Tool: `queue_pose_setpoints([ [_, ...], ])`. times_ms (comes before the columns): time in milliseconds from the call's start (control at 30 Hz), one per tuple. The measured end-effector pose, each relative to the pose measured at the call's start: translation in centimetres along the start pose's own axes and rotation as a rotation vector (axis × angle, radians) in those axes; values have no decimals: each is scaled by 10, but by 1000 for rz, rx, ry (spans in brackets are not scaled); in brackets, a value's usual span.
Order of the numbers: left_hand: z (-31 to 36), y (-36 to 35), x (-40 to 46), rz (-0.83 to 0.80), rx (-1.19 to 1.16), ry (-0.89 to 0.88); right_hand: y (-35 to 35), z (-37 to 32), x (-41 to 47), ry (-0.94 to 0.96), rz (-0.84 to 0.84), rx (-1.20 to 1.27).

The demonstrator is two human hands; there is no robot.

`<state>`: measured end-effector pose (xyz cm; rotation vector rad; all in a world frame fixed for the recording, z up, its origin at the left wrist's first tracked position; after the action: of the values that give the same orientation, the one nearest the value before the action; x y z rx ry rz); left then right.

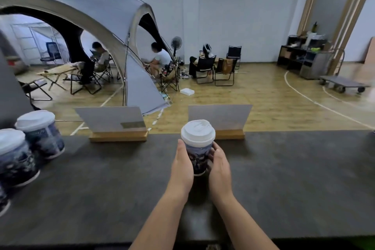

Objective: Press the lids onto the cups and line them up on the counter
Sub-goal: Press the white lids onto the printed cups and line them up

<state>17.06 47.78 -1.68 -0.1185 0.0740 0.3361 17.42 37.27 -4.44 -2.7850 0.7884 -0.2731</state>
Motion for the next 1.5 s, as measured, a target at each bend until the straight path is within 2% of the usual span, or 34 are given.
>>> queue_pose_setpoints([
  [167,-9,6,7,76,-33,35,9,-7,8,52,37,-92],
  [300,11,8,1,264,-29,-195,0,-34,32,97,52,-85],
  [367,24,-2,-9,226,-36,-276,-12,-46,40,96,-22,-49],
  [467,29,-17,-8,143,-23,-250,-24,-50,37,77,-127,-37],
  [633,28,-17,26,89,-25,-144,-8,-37,34,123,-41,-41],
  [733,33,-19,33,52,34,-184,-4,-44,42,125,-51,-42],
  [833,39,-17,32,150,57,-314,-8,-47,50,170,-35,-100],
  [933,36,-15,24,245,39,-405,-17,-43,48,124,-87,-15],
  [1033,29,-19,17,202,40,-456,-20,-36,44,56,-159,111],
  [1133,23,-22,21,168,23,-464,-22,-26,42,4,-157,170],
  [1300,25,-25,20,213,-60,-516,-24,-21,45,92,-48,236],
  [1500,22,-28,24,251,-166,-541,-22,-18,48,152,-22,236],
])
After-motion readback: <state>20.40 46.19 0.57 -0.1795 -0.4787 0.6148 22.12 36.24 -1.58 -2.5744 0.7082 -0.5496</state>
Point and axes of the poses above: each hand's wrist, its own x-axis towards the middle knuckle, its own y-axis out of the back of the hand, z = x × y, the point moved 5 cm from there along x, towards the middle knuckle, and after that the axes turned 14 degrees about z, right-handed, at the moved point
